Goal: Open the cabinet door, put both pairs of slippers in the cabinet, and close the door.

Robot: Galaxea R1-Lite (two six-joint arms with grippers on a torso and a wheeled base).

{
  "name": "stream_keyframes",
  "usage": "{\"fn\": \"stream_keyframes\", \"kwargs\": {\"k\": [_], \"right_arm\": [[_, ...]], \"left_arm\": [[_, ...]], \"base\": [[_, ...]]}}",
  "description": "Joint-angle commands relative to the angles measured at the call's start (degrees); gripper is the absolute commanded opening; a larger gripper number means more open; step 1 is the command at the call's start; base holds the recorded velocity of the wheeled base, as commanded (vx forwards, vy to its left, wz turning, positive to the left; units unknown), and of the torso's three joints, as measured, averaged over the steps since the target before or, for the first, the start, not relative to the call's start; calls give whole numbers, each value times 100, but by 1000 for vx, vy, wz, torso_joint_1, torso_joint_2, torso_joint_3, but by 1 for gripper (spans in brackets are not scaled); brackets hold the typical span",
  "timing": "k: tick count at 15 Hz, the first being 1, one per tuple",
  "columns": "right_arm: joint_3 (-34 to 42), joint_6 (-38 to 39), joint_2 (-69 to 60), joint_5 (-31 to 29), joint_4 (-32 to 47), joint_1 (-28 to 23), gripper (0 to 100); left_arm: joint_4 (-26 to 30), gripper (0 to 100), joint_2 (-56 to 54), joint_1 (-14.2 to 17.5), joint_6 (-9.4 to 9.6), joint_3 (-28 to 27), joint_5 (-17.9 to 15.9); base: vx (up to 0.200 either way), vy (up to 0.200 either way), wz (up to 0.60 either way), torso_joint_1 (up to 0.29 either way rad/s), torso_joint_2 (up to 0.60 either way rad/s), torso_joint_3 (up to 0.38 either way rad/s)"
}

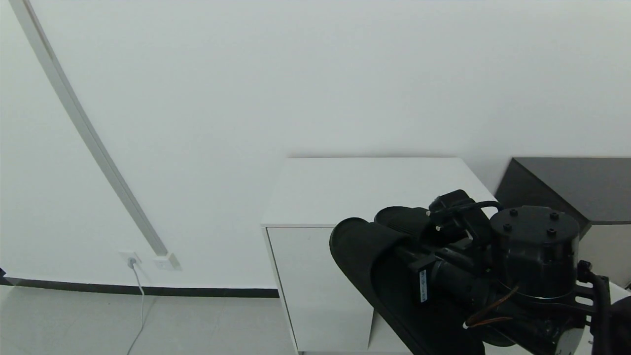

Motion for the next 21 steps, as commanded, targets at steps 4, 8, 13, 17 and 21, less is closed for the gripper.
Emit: {"fn": "stream_keyframes", "kwargs": {"k": [4,8,13,17,21], "right_arm": [[4,-1,5,5,-7,13,0],[21,-9,-66,-13,2,74,0],[74,-36,-145,-13,2,110,0],[83,-36,-171,-13,2,110,0],[100,-36,-171,-21,2,110,0]], "left_arm": [[1,0,7,-9,-2,0,4],[1,0,7,-9,-2,0,4],[1,0,7,0,-2,0,4],[1,0,7,-9,-2,0,4],[1,0,7,0,-2,0,4]], "base": [[0,-200,0,2,1,2],[0,-200,0,4,4,-1],[0,-80,0,3,2,1],[0,0,0,0,0,0],[0,0,0,0,0,0]]}}
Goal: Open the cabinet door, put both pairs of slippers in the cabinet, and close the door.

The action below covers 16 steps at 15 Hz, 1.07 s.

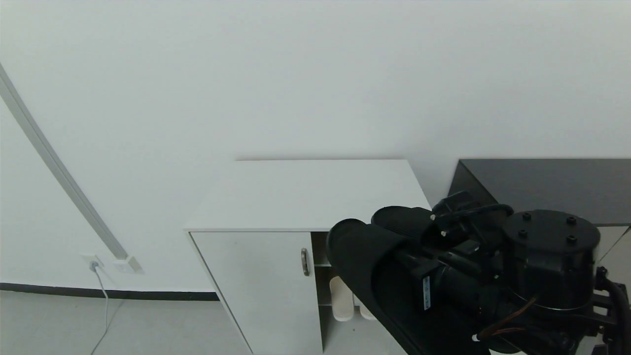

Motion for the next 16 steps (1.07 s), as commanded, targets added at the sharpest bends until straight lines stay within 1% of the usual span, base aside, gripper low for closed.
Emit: {"fn": "stream_keyframes", "kwargs": {"k": [1,12,16], "right_arm": [[25,2,19,-3,-12,5,0],[263,-42,-121,-30,-12,22,0],[263,-42,-104,-21,-12,31,0]], "left_arm": [[1,0,7,3,-4,0,4],[1,0,7,3,13,0,4],[1,0,7,3,13,0,4]], "base": [[0,0,0,0,0,0],[0,0,0,0,0,0],[0,0,0,-142,322,176]]}}
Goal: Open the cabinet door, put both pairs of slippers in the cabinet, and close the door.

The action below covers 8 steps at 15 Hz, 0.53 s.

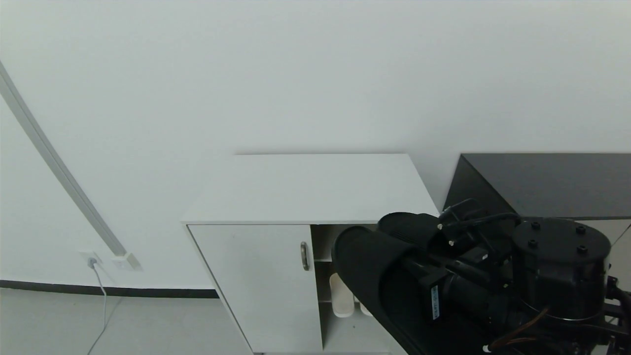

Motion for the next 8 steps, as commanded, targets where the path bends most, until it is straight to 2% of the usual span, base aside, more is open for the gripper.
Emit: {"fn": "stream_keyframes", "kwargs": {"k": [1,8], "right_arm": [[7,-1,17,-4,-1,3,0],[16,-1,26,-4,-1,47,0]], "left_arm": [[-2,0,7,3,-2,0,-4],[-2,0,7,-6,-10,0,-4]], "base": [[0,0,0,-159,383,203],[0,0,0,-212,498,284]]}}
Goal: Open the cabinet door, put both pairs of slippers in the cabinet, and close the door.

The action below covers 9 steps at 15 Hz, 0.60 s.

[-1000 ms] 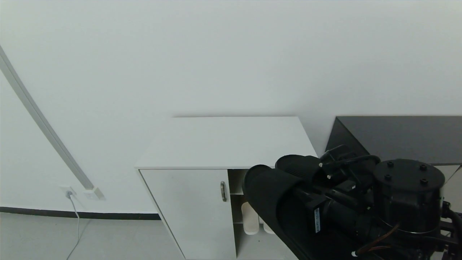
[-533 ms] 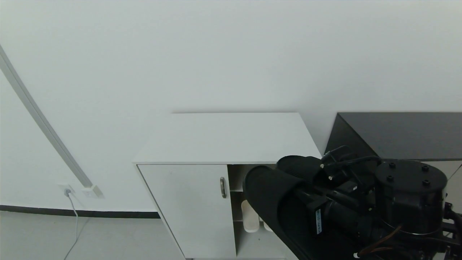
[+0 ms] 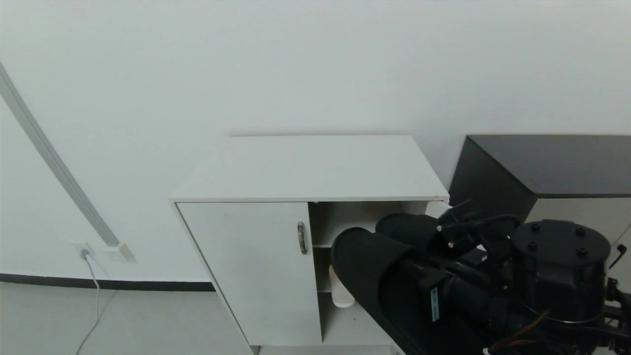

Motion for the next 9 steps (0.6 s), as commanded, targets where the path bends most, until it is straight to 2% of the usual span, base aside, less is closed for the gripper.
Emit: {"fn": "stream_keyframes", "kwargs": {"k": [1,9], "right_arm": [[1,2,32,-1,-3,29,0],[71,2,32,8,-56,64,0]], "left_arm": [[-2,0,7,-6,-4,0,6],[-2,0,7,3,-4,0,-3]], "base": [[0,0,0,-232,559,325],[0,0,0,-199,516,317]]}}
